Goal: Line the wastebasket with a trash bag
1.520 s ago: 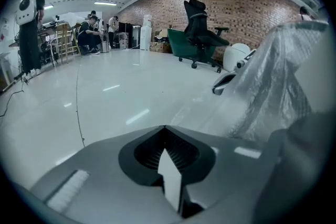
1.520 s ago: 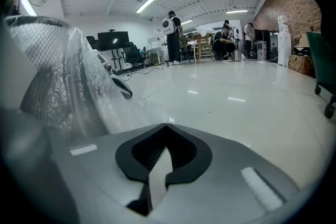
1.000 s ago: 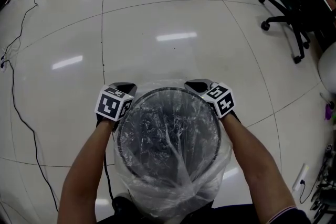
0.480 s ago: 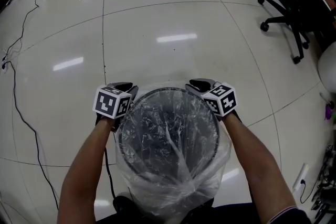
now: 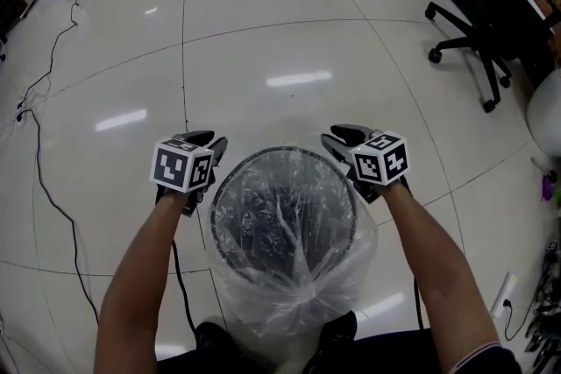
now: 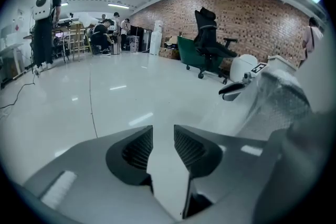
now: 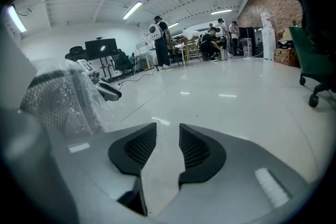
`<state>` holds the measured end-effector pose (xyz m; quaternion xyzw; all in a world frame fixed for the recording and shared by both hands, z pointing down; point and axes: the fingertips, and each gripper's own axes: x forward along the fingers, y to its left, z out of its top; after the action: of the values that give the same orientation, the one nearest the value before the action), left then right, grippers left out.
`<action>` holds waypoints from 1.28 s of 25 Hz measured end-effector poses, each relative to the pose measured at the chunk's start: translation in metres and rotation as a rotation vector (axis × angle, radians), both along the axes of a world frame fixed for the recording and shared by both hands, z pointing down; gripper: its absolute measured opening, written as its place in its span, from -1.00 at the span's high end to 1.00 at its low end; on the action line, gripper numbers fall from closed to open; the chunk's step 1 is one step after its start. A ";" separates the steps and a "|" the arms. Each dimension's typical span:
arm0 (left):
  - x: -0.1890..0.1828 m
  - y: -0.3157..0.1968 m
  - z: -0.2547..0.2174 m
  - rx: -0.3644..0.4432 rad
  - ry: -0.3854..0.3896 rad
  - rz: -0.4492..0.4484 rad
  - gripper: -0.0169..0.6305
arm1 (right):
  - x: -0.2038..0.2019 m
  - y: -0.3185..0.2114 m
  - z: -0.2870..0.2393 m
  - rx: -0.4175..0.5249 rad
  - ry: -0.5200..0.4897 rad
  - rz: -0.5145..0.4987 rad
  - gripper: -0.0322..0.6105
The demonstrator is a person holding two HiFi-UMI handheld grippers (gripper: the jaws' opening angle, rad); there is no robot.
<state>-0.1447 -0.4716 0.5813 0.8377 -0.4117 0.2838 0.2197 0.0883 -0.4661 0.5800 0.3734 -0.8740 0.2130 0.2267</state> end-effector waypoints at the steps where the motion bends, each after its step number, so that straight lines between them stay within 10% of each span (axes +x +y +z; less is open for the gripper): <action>1: -0.001 0.001 -0.008 0.008 -0.002 -0.001 0.57 | 0.004 -0.001 -0.008 0.006 -0.001 0.012 0.52; 11: -0.004 0.029 -0.083 0.086 -0.029 0.024 0.57 | 0.034 0.008 -0.066 0.022 0.027 0.131 0.53; 26: 0.017 0.086 -0.157 0.155 -0.025 0.046 0.57 | 0.041 0.109 -0.068 -0.173 0.138 -0.010 0.48; 32: 0.022 0.112 -0.189 0.193 -0.014 0.053 0.58 | 0.043 0.127 -0.107 -0.090 0.112 0.018 0.48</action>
<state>-0.1227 -0.3597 0.3927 0.8635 -0.4165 0.2540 0.1275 0.1308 -0.3393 0.4725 0.3817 -0.8462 0.2330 0.2898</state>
